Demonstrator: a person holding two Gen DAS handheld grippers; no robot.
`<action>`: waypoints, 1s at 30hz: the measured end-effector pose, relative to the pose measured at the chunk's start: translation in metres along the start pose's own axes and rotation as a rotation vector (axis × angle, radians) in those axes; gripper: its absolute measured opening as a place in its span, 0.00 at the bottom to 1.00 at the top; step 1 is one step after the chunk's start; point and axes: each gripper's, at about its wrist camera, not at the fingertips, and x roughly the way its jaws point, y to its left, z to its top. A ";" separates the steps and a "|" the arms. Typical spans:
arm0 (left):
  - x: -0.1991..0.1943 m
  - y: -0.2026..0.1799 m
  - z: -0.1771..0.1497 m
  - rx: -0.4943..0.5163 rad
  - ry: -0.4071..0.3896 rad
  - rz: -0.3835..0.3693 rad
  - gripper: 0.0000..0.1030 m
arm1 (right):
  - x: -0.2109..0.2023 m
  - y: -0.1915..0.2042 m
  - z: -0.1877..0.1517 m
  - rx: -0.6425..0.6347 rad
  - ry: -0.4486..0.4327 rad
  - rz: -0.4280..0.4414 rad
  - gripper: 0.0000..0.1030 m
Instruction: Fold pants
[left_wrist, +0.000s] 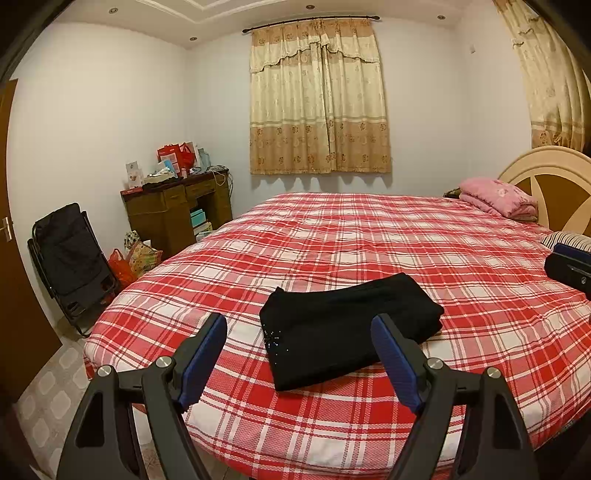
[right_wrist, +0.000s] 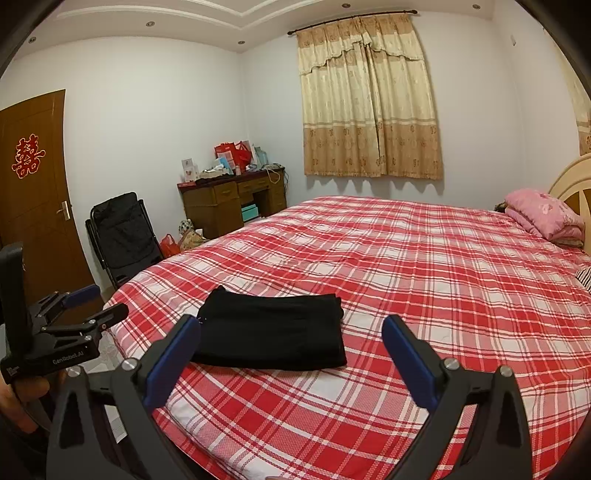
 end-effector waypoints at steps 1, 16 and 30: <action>0.000 0.000 0.000 0.002 -0.001 0.000 0.79 | 0.000 0.000 0.000 -0.001 0.001 -0.001 0.99; 0.001 -0.005 -0.001 0.024 0.014 -0.005 0.79 | 0.002 0.000 -0.002 -0.012 0.006 -0.007 1.00; 0.000 -0.007 -0.001 0.028 0.014 -0.011 0.80 | 0.002 0.002 -0.004 -0.038 0.000 -0.014 1.00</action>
